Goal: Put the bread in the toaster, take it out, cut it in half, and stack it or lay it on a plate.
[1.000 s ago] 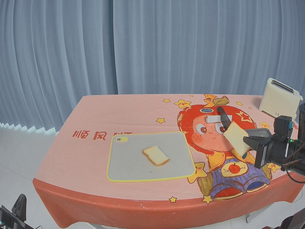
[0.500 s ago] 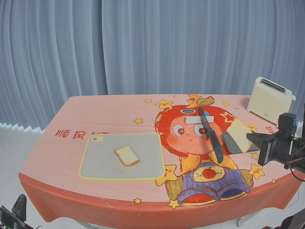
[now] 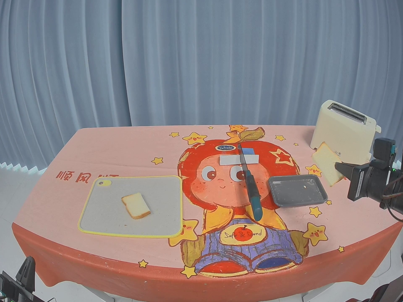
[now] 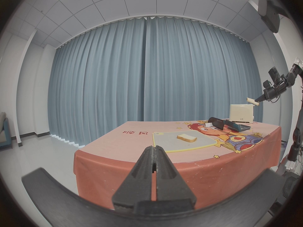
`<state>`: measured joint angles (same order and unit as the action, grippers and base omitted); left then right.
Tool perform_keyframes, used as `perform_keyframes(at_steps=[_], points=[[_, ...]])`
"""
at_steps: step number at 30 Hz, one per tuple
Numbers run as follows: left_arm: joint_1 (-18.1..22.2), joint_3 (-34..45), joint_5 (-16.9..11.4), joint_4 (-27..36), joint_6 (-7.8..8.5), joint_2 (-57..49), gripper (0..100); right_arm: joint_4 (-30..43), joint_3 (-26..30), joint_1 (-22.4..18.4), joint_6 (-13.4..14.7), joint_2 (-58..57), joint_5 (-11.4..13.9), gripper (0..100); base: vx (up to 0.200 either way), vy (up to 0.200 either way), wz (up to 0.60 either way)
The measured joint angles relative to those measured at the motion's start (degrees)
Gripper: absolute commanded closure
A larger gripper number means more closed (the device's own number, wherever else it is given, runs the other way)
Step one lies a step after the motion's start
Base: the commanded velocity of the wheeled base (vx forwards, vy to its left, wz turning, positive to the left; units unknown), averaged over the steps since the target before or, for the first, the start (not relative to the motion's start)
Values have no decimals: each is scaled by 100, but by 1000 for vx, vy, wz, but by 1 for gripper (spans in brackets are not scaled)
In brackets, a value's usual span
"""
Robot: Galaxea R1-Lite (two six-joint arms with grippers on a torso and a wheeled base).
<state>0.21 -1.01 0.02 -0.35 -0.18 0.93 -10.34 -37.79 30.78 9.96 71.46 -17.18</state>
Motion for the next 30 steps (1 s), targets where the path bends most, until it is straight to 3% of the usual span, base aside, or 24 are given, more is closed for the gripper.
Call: perform_keyframes(at_steps=[7,14,22,30], points=[[-7,0,2,0,2,0,100,-2,-156,-463,2,169,101,100,0,0,0],[-5,0,2,2,2,0,100,-9,-195,-612,35,463,276,100,0,0,0],[-5,0,2,2,2,0,100,-9,-308,-647,460,996,391,100,0,0,0],[-5,0,0,2,2,0,100,-94,-479,-822,605,1643,399,100,0,0,0]])
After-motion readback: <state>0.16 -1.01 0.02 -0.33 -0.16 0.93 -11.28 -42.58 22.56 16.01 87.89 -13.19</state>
